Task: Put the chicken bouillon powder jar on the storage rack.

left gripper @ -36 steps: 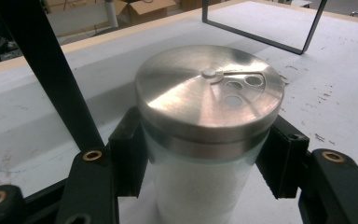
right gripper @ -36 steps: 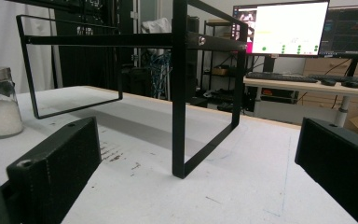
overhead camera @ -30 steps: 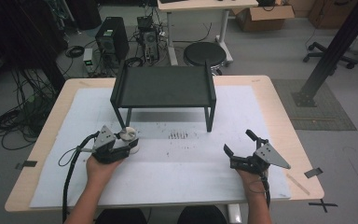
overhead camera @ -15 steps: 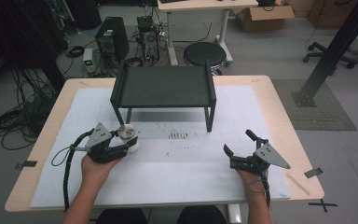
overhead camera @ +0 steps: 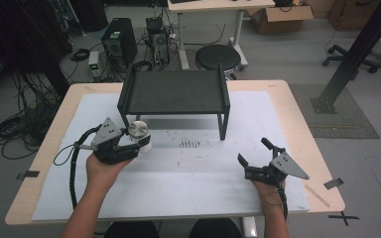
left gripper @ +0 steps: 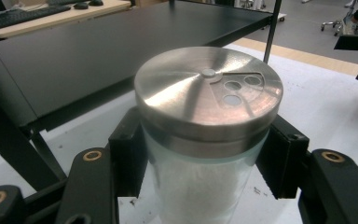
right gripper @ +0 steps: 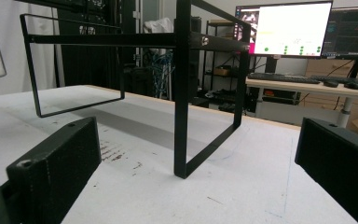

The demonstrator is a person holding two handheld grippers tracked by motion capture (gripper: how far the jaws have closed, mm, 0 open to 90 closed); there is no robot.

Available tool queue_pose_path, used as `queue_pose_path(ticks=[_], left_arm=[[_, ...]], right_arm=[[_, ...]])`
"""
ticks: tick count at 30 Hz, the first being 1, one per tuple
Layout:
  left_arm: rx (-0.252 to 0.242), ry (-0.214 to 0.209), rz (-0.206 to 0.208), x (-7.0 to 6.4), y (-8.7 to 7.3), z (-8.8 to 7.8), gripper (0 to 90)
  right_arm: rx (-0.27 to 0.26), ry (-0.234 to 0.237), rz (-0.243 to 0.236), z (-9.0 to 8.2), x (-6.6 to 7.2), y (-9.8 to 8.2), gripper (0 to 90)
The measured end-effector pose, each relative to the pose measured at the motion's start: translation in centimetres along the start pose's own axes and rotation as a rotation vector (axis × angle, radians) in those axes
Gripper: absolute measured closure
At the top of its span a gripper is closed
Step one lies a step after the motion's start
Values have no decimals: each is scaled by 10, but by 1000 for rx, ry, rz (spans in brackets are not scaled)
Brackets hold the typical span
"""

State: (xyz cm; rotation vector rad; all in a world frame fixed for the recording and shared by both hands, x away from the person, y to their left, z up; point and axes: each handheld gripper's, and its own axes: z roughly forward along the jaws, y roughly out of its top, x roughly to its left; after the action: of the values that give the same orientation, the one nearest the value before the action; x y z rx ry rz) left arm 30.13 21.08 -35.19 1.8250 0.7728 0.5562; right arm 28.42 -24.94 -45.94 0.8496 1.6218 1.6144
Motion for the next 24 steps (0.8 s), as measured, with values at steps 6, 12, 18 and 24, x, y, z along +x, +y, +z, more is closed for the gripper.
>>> queue_pose_path(ticks=[6,12,18,24], left_arm=[[-11,-11,-10,1,11,2,430],[-31,-19,-17,2,22,2,429],[-33,-21,-19,4,34,3,430],[-26,-10,0,6,53,7,429]], right_arm=[[2,2,-2,0,0,0,0],[1,1,-2,0,0,0,0],[1,1,2,0,0,0,0],[-2,0,2,0,0,0,0]])
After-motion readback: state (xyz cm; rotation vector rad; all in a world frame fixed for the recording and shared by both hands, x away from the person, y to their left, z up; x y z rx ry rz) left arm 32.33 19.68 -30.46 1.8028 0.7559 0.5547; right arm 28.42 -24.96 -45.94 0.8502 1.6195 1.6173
